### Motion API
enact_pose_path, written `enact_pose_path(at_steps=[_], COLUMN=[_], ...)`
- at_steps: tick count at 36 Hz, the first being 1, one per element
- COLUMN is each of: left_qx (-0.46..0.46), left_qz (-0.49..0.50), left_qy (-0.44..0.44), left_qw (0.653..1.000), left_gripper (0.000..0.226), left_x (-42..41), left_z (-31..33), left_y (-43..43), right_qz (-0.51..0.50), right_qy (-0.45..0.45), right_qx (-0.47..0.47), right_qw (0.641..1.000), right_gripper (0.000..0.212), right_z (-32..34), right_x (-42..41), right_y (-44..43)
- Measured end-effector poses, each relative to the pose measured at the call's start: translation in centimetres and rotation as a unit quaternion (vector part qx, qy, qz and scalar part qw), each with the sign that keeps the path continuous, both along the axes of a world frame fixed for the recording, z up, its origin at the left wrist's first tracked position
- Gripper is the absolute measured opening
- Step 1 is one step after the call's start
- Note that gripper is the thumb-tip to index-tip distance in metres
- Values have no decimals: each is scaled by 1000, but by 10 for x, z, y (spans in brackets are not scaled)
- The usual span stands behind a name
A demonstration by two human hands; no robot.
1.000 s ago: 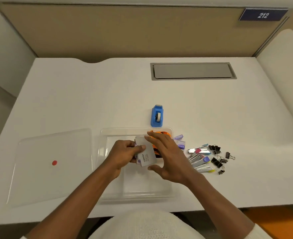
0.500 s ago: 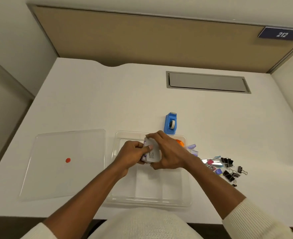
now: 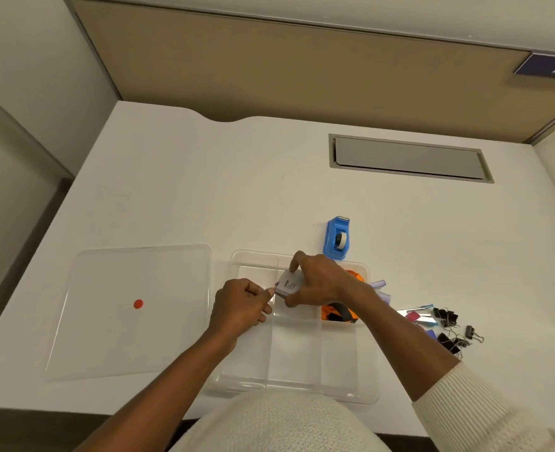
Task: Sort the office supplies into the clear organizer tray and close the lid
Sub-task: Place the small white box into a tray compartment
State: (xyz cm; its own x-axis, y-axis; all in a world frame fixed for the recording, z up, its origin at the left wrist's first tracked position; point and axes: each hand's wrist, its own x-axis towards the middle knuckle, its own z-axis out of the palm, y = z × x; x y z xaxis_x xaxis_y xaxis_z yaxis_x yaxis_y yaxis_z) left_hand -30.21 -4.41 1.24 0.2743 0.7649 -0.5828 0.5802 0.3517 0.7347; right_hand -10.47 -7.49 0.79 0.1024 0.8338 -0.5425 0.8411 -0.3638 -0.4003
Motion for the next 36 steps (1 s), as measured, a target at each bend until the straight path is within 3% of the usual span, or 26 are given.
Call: enact_pose_path(at_steps=[8,16,22,27,36], left_qx=[83,159,178,181,189], left_qz=[-87,-146,-156,-152,-154], left_qy=[62,141,176,186,195], left_qw=[991,966,955,954,950], left_gripper=[17,15,11,15,14], left_x=[4,8,10,11,14], left_z=[-9,-15,-17,-18,-17], left_y=[-3,-9,-11,-12,-12], right_qz=[66,128,112,117,115], right_qy=[-39,-121,-82,-83,-97], right_qx=[-35,37,51,71,91], right_qw=[996,984,989,987,984], right_gripper=[79,74,67,42,47], right_z=[3,-11,-15,-12,-14], right_x=[-5,-19,-20,-17,-25], right_y=[2,-12,-23,-26,-22])
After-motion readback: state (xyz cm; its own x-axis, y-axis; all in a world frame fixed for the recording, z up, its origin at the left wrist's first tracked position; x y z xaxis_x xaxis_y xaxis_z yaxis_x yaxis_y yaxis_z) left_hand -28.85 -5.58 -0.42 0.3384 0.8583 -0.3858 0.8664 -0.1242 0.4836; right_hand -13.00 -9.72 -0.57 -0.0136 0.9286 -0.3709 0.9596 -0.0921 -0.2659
